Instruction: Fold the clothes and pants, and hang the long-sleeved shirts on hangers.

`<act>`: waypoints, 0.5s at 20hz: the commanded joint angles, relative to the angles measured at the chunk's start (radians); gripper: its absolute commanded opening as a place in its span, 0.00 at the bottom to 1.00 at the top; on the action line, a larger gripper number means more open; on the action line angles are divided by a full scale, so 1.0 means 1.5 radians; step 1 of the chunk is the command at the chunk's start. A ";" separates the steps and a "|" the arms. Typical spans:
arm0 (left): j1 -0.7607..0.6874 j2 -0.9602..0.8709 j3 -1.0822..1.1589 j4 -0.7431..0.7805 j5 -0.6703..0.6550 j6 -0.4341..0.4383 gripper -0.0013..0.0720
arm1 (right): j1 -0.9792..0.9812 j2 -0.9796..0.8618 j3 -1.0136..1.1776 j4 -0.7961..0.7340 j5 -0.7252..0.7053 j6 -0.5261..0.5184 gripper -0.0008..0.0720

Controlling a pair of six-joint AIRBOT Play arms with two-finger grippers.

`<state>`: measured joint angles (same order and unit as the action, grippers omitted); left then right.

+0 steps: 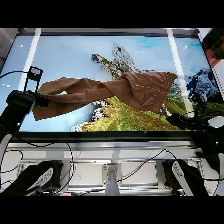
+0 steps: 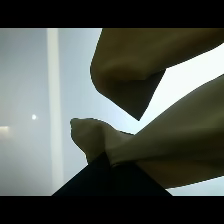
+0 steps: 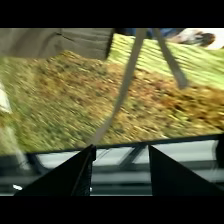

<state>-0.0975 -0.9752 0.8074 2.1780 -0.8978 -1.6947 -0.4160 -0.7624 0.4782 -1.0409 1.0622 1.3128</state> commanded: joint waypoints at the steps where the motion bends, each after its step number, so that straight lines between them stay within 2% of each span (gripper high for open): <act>1: -0.001 0.000 -0.001 -0.040 0.003 -0.005 0.04 | -0.001 -0.057 -0.072 0.155 -0.116 0.006 0.61; 2: -0.001 0.000 -0.001 -0.040 0.003 -0.004 0.04 | -0.001 -0.091 -0.066 0.187 -0.116 -0.001 0.73; 4: -0.001 0.000 -0.001 -0.040 0.003 -0.005 0.04 | -0.001 -0.169 -0.050 0.263 -0.116 -0.058 0.79; 6: -0.001 0.000 -0.001 -0.040 0.002 -0.004 0.04 | -0.001 -0.249 -0.021 0.334 -0.120 -0.107 0.79; 10: -0.001 0.000 -0.001 -0.040 0.002 -0.005 0.04 | -0.001 -0.357 0.045 0.355 -0.144 -0.110 0.77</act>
<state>-0.0978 -0.9752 0.8066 2.1212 -0.8944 -1.7012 -0.4164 -1.1816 0.4896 -0.5861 0.8700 1.1805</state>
